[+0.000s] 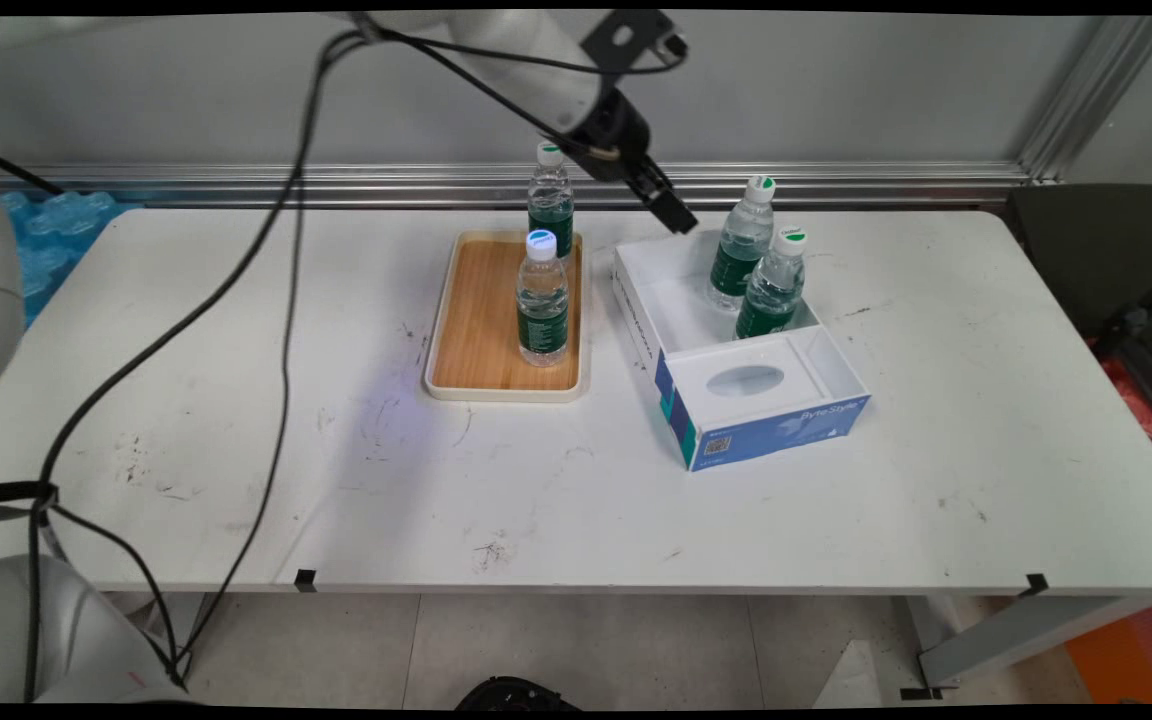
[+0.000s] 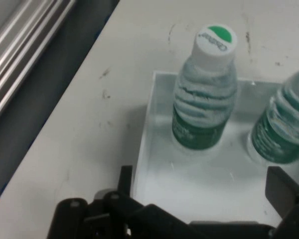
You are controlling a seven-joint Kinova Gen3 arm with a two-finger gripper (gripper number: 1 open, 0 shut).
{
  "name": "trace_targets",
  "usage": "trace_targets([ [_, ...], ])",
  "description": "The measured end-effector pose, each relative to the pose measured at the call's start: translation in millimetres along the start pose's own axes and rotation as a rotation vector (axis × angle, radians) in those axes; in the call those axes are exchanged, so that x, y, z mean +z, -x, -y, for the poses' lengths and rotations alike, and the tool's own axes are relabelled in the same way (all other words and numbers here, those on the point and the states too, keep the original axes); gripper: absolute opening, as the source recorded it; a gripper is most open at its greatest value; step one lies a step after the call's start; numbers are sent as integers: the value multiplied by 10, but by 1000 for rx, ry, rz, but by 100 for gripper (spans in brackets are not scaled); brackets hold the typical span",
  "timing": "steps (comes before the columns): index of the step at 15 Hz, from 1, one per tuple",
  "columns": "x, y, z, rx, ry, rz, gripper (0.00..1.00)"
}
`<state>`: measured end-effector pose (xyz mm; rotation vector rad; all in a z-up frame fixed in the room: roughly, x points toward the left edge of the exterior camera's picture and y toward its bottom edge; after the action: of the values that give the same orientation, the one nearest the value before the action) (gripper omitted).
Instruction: Pick up the green bottle from the white box
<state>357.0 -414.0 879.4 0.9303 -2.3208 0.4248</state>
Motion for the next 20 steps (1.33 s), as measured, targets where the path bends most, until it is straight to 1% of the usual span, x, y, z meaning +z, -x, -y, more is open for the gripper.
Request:
trace_targets([
  [6, 670, -202, 9, 3, 24, 7, 100],
  [9, 924, -280, 15, 6, 42, 6, 100],
  [16, 1272, -388, 13, 10, 91, 0, 100],
  [20, 1388, -423, 22, 17, 107, -1, 100],
])
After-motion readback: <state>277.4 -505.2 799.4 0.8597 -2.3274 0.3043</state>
